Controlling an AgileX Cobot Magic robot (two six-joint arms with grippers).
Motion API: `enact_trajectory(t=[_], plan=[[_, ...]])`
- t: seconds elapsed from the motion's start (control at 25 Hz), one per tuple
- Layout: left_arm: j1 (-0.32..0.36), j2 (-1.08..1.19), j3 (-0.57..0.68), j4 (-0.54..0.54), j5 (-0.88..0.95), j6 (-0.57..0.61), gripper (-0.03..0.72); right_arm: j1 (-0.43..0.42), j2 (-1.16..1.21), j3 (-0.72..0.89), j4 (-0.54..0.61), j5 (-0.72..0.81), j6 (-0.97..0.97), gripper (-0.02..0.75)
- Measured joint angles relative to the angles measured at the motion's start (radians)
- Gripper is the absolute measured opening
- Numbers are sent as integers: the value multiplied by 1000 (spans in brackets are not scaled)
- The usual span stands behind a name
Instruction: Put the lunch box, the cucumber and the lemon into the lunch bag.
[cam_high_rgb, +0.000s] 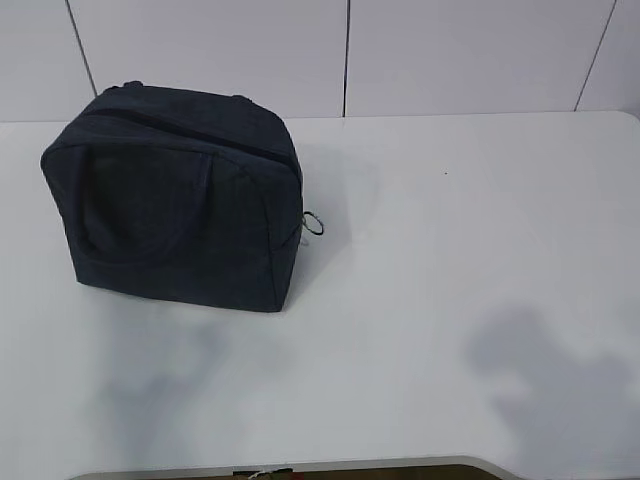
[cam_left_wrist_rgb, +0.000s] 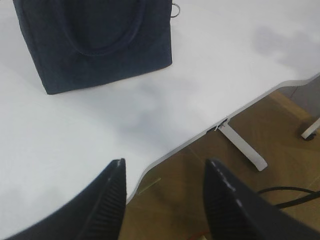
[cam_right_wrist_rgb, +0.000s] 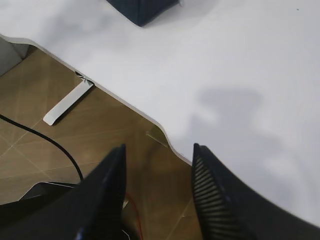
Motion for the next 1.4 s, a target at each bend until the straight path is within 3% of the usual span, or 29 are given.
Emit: enact_trajectory(t=[0.52, 1.4], plan=[[0, -64, 3, 4, 18, 23, 365, 0, -316, 176, -96, -63, 115, 354], [0, -64, 13, 37, 45, 48, 365, 0, -319, 224, -188, -67, 223, 354]])
